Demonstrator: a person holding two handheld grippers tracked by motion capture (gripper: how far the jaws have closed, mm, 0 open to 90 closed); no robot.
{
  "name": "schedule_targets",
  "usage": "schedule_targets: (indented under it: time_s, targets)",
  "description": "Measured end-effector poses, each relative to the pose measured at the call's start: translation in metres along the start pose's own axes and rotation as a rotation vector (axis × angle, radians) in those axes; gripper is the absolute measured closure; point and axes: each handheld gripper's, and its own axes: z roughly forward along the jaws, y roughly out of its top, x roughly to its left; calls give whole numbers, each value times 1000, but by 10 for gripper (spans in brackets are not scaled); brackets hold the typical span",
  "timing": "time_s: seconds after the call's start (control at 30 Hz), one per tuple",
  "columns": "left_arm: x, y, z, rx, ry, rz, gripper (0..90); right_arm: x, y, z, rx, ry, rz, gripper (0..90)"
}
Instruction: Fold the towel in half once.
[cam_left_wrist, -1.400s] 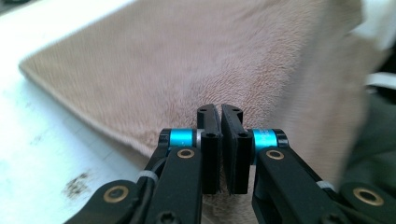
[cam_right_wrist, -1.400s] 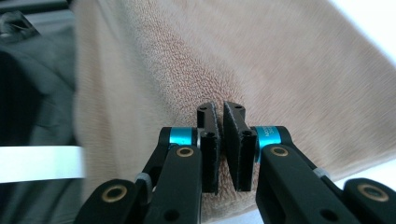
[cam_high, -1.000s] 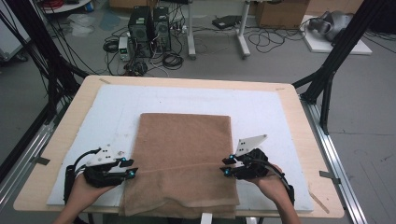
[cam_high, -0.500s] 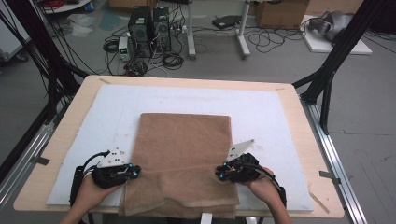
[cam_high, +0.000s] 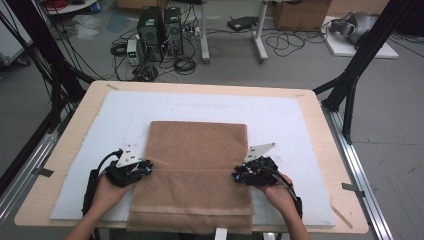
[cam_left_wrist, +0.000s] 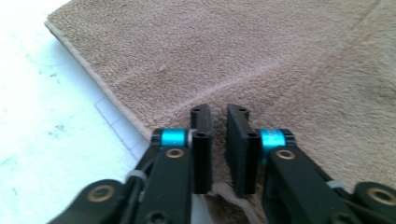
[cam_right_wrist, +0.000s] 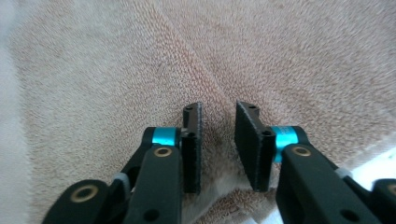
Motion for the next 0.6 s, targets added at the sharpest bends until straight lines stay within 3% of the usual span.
schedule_targets:
  time_s: [0.17,0.33,0.5,0.6]
  targets:
    - [0,1,-19,-56,-17,-25,701,7,3,-22,-66,-22,-41,687]
    - [-2,3,-44,-112,-36,-23,666,19,2,-37,-79,-32,-80,689]
    - [-3,4,-54,-128,-45,-18,648,24,-3,-31,-48,-13,-93,685]
    - [-9,3,-53,-128,-74,-4,635,25,-6,-22,-27,9,-96,671]
